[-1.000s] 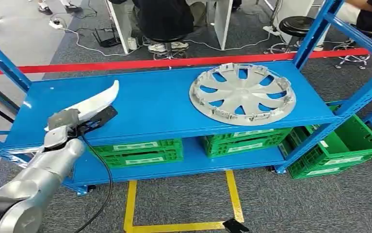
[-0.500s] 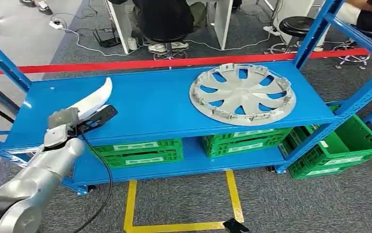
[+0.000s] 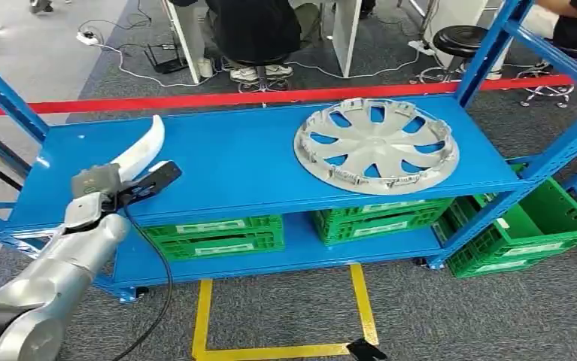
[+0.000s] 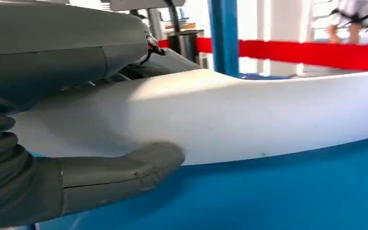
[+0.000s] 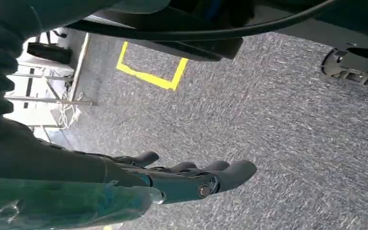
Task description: Take the parts from the cabinet and place them on the table.
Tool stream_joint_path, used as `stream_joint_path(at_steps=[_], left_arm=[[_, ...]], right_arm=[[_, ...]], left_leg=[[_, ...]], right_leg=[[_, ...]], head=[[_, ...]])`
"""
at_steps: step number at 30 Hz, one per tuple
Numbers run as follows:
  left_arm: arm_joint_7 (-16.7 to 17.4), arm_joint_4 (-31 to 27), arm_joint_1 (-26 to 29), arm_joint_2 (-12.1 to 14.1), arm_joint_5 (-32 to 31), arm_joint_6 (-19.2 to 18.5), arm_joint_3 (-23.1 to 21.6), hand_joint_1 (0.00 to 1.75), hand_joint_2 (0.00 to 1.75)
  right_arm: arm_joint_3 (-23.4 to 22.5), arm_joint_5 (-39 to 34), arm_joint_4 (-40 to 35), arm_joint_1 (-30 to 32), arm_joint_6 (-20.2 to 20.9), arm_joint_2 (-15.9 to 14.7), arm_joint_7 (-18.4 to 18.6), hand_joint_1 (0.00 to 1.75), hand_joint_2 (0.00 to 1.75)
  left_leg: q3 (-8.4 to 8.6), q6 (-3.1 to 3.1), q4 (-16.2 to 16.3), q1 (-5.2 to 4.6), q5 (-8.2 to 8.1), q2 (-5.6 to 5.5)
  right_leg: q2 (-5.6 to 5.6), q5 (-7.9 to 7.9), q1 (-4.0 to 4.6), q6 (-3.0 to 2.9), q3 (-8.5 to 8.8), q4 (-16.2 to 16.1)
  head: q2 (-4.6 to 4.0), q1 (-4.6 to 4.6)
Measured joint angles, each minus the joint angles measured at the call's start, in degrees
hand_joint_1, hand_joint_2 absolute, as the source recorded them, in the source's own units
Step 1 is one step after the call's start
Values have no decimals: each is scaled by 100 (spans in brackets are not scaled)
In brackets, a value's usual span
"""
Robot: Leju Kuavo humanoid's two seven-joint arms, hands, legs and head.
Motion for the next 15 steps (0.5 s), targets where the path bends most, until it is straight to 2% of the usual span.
stream_joint_path(at_steps=[3, 5, 7, 10, 15], left_arm=[[-435, -85, 65, -53, 113, 225, 2, 175, 175], [-606, -233, 201, -89, 140, 426, 0, 175, 175], [-635, -438, 394, -133, 212, 611, 0, 175, 175], [-650, -1057, 860, -170, 282, 851, -15, 175, 175], [-648, -1684, 1241, -159, 300, 877, -18, 175, 175]], right_arm=[[0, -70, 0, 19, -96, 0, -65, 0, 175], [0, -118, 0, 50, -229, 0, -166, 0, 175], [0, -153, 0, 83, -379, 0, -258, 0, 175], [-7, -225, 0, 125, -549, 0, -356, 0, 175], [-15, -228, 0, 135, -573, 0, -372, 0, 175]], left_leg=[[-1, 0, 0, 0, 0, -1], [-1, 0, 0, -1, 0, 0], [-3, 6, 8, -9, -5, 1], [-4, 19, 13, -13, -15, 4], [-33, 51, 54, -19, -35, 3]], right_leg=[[-1, 0, 0, 0, 2, 0], [1, 0, 0, 0, 1, -1], [2, 3, -8, 5, 4, -15], [10, 2, -12, 7, 0, -15], [1, -1, -16, 32, 0, -16]], head=[[2, 0], [2, 0], [2, 2], [2, -4], [0, -4]])
